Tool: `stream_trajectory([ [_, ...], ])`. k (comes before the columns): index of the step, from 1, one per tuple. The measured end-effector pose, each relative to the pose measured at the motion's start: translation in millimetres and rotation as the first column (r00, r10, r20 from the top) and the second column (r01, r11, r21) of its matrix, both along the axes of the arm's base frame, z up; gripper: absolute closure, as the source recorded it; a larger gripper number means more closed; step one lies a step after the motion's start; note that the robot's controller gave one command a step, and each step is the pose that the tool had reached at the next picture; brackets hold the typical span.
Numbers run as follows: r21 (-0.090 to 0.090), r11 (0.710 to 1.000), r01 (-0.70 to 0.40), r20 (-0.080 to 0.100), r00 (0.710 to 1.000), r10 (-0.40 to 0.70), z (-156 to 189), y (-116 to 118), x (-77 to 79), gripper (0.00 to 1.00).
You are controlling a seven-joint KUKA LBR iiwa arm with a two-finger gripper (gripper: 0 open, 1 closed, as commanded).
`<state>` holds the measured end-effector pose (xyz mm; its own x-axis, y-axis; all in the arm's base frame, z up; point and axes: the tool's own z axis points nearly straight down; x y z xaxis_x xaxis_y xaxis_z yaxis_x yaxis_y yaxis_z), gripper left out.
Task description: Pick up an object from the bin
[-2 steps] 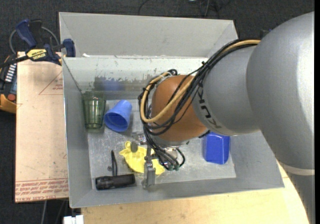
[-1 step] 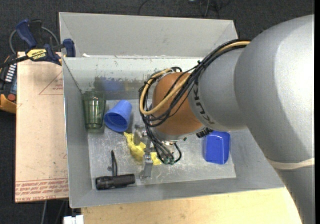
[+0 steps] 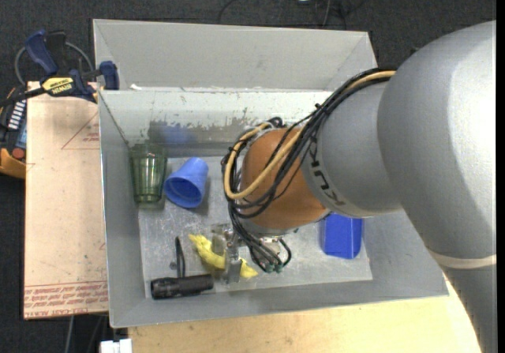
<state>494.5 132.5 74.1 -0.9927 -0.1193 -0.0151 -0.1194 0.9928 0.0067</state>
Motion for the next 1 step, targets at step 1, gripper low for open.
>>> stream_trajectory([
  [1,0.0,1.0,0.0,0.0,1.0,0.0,0.0,0.0,0.0,1.0],
])
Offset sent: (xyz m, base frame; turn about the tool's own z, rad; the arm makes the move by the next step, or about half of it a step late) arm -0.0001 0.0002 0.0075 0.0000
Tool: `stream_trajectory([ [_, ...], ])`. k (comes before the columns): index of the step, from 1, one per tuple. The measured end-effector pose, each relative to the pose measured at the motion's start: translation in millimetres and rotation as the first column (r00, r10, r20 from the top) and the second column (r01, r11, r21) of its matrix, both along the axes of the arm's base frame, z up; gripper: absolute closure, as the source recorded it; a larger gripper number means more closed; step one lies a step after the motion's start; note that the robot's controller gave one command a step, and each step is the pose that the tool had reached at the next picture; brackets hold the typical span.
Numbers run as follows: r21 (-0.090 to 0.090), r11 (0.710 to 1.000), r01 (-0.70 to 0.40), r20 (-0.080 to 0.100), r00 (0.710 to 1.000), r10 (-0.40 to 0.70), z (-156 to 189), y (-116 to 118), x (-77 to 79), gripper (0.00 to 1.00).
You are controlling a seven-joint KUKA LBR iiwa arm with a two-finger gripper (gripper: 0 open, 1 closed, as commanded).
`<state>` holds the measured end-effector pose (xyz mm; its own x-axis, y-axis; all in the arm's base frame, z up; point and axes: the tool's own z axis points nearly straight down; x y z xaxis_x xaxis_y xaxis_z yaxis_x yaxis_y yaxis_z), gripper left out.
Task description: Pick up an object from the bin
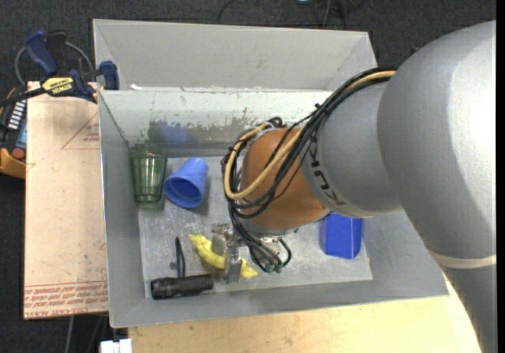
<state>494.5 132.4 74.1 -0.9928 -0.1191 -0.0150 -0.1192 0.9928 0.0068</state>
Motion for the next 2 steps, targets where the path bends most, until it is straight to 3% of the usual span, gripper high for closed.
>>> stream_trajectory([
  [2,-0.002,1.0,0.001,-0.006,1.0,-0.001,9.8,-0.6,-1.4,1.0],
])
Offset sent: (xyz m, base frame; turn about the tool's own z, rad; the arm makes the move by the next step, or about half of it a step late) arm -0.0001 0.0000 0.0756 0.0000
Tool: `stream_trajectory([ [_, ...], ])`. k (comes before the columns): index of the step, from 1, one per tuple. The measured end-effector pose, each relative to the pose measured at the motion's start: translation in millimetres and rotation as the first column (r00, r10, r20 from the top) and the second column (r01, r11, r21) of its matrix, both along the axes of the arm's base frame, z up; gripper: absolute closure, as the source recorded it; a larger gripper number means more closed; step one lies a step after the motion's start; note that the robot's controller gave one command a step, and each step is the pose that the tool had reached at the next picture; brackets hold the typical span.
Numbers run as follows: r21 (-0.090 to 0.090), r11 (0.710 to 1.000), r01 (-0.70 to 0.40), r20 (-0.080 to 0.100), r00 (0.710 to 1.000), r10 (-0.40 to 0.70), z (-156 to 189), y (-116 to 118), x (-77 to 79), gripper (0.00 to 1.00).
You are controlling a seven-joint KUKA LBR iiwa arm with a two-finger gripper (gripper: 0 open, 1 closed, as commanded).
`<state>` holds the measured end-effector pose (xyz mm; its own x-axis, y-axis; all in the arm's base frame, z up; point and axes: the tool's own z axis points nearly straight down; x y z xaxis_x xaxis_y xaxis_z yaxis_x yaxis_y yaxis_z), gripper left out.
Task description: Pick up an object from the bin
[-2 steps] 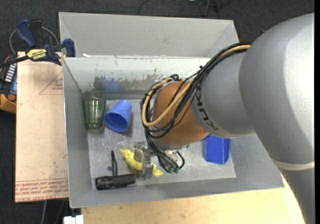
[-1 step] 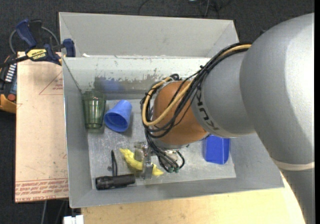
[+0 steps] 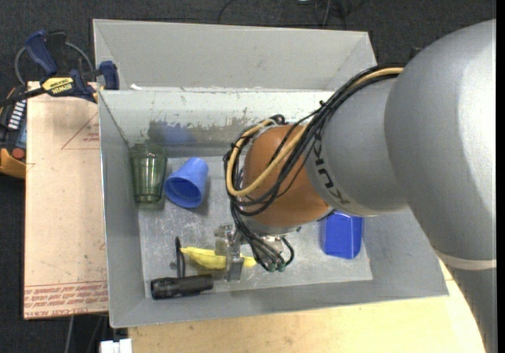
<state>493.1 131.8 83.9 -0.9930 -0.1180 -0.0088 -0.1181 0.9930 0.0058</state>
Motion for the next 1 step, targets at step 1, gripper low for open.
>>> stream_trajectory([
  [1,0.0,1.0,0.0,-0.002,1.0,0.0,19.4,0.0,-1.1,1.0],
])
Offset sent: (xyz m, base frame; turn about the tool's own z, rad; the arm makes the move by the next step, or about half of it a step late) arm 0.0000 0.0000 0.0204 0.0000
